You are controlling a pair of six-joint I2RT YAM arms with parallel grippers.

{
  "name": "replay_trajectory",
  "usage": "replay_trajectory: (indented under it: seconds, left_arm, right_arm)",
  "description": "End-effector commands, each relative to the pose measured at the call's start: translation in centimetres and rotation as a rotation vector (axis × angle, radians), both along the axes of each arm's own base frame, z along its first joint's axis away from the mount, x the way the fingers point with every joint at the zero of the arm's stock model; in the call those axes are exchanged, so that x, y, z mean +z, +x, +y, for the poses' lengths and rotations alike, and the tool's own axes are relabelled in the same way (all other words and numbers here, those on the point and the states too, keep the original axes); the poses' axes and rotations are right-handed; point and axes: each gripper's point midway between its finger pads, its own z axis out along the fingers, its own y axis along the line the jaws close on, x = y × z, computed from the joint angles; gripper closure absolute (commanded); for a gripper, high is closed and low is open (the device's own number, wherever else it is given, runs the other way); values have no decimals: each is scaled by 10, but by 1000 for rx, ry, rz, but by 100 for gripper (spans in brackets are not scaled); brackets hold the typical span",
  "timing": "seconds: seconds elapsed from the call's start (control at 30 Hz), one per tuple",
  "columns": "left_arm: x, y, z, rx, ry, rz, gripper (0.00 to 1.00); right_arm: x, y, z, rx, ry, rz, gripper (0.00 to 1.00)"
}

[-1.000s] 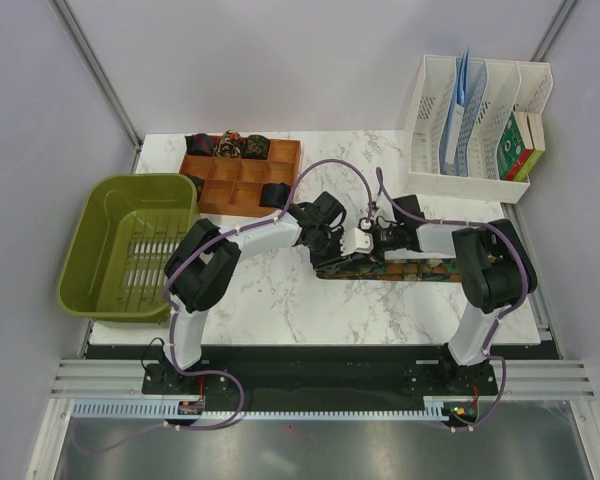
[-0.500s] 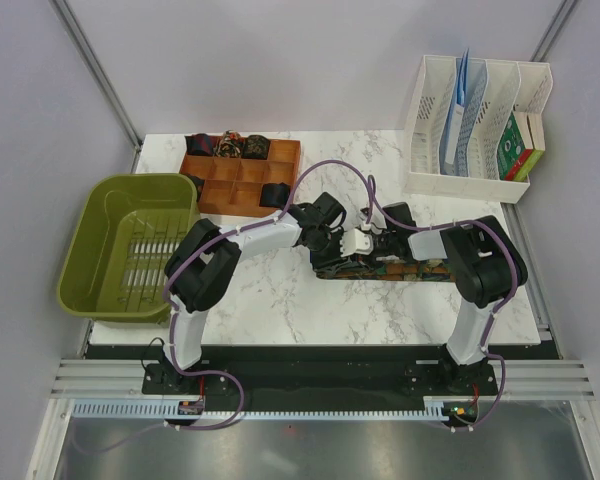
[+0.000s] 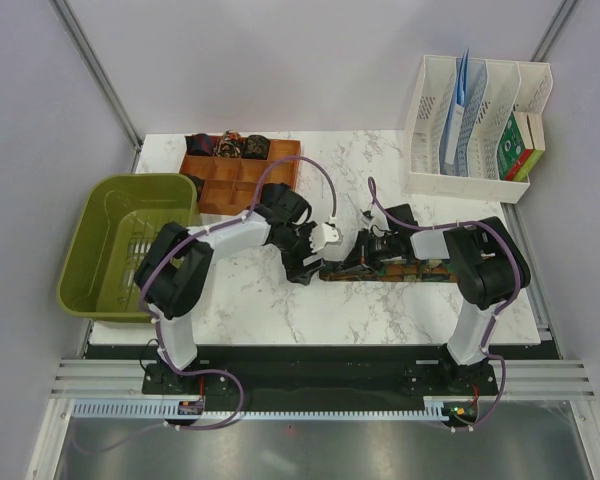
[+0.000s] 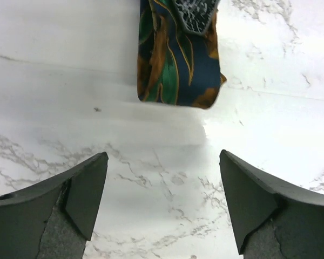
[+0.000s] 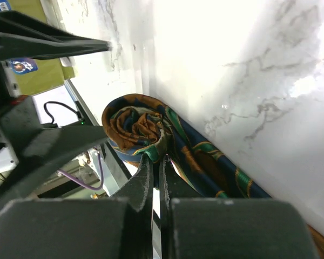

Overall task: Roll the ties
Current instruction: Roll the tie at the center of the board.

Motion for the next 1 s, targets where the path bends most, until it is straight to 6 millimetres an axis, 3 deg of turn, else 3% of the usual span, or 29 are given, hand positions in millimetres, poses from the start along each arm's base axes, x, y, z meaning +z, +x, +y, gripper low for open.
replay_trajectory:
  seconds: [0.0, 0.4, 0.53, 0.7, 0.8, 0.9, 0.97]
  left_arm:
    - [28, -5, -14, -9, -122, -38, 8]
    - [21, 12, -60, -54, -167, -90, 7]
    - [13, 8, -69, -96, -162, -107, 9]
    - [11, 4, -62, -123, -139, -131, 38]
    - [6, -5, -48, -140, -110, -144, 37]
    - [6, -15, -40, -163, -121, -157, 51]
    - [11, -15, -44, -144, -141, -156, 47]
  right_arm:
    - [-33, -3, -19, -19, -144, 19, 100]
    - [-59, -15, -37, -19, -218, 90, 100]
    - [-66, -19, -39, -23, -226, 121, 100]
    - [-69, -18, -35, -14, -223, 135, 100]
    - [-66, -18, -34, -10, -219, 126, 100]
    - [-61, -19, -30, 0, -205, 117, 100]
    - [-56, -19, -25, 10, -193, 97, 100]
